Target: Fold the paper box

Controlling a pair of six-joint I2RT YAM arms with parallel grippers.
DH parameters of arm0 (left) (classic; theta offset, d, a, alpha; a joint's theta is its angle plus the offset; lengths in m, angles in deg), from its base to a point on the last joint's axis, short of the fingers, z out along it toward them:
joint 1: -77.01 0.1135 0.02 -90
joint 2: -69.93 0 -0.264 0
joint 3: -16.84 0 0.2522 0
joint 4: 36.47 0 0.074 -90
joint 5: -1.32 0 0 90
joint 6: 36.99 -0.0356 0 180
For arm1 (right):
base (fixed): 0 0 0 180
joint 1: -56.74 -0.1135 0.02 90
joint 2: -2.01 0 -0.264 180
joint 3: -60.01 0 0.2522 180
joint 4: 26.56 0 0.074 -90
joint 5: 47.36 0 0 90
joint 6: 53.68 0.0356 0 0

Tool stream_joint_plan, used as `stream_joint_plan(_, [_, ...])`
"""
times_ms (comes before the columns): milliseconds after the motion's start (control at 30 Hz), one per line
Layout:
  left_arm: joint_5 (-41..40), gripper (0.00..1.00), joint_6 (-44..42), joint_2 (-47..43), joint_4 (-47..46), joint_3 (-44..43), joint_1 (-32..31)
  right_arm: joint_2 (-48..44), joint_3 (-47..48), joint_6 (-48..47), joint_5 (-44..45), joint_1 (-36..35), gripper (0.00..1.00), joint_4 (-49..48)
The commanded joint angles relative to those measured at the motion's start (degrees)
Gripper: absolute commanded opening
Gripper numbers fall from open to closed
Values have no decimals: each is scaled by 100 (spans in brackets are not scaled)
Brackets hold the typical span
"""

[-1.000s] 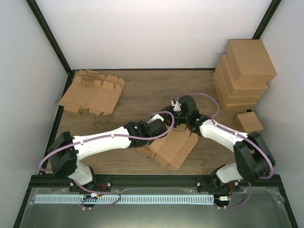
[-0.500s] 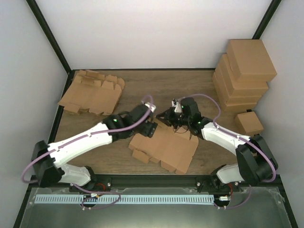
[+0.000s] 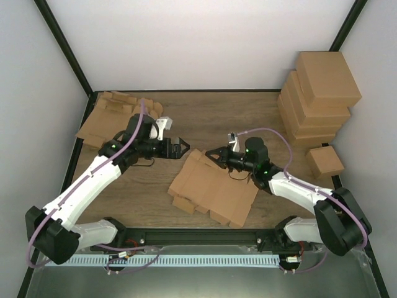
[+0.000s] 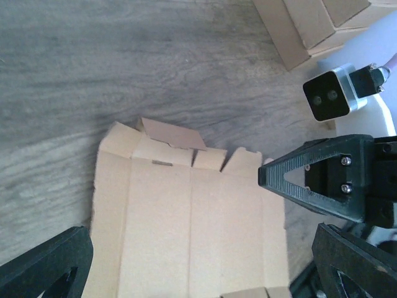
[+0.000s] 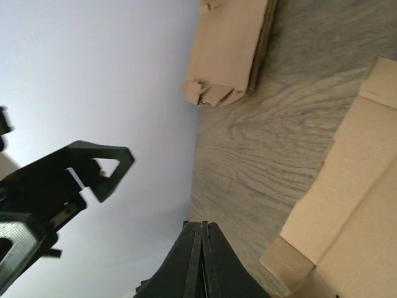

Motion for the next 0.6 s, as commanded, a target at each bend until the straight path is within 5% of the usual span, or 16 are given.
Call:
stream_joint_plan(0, [1285,100,115,-36,-224,118,379,-97,-282,101,-153,-36,1,-1280])
stream_joint_plan(133, [1555,100,97,-39,-289,260,653,73,-307,88,-211,-37,1,-1589])
stream_joint_plan(333, [813,98,-178,300,21,665,733,404,736,-567,369,-35,15,1247])
stream_joint_plan(567, [444,91,497,413,-909,2063,613,279,149,-387,296,-36,23,1136])
